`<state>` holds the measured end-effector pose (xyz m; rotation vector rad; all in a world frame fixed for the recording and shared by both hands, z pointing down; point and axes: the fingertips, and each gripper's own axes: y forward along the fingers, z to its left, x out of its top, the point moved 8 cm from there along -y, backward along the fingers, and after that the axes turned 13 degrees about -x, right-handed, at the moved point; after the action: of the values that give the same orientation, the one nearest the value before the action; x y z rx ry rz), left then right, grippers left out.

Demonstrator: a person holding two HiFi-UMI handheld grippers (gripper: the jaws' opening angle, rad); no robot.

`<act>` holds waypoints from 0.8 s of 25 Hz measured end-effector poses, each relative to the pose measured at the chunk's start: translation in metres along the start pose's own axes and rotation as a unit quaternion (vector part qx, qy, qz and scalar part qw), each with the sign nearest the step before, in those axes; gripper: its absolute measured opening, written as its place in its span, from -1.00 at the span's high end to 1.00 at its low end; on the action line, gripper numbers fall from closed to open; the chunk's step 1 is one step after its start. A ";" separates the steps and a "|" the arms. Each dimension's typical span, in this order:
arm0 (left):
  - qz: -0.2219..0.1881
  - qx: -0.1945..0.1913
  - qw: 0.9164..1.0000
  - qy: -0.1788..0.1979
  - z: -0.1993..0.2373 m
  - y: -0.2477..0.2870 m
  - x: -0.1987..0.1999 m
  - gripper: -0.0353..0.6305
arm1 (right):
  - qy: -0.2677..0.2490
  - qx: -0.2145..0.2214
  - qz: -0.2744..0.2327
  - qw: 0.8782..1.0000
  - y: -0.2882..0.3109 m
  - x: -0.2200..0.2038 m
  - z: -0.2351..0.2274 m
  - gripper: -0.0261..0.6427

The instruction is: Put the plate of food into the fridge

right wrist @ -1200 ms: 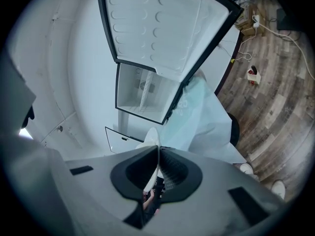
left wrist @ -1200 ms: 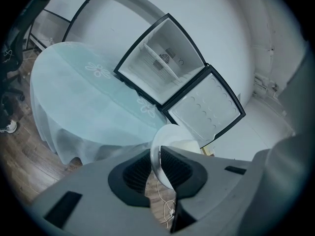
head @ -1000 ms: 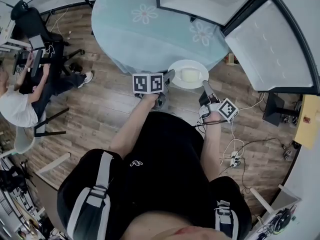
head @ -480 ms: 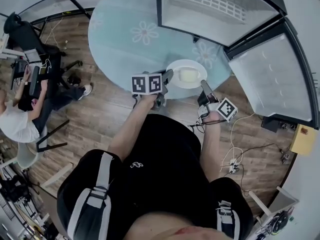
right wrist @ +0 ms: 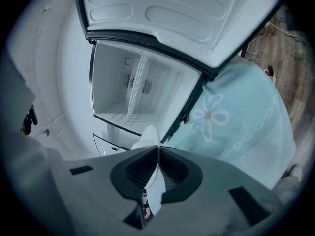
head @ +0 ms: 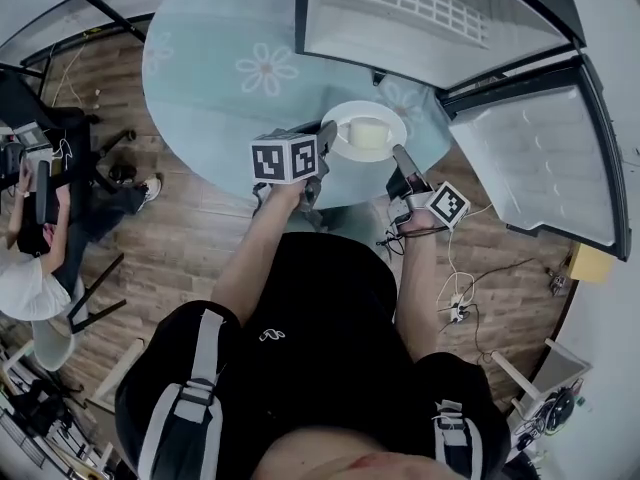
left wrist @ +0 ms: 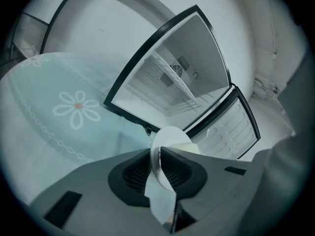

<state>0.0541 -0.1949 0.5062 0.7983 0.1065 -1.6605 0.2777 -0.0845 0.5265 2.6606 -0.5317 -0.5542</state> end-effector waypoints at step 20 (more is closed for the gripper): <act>-0.025 -0.003 1.000 0.013 0.028 0.070 0.073 0.66 | -0.007 -0.017 -0.025 1.000 0.061 0.076 0.016 0.88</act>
<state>0.1018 -0.2883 0.5117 0.8181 0.1501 -1.6971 0.3178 -0.1740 0.5160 2.6460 -0.4557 -0.5906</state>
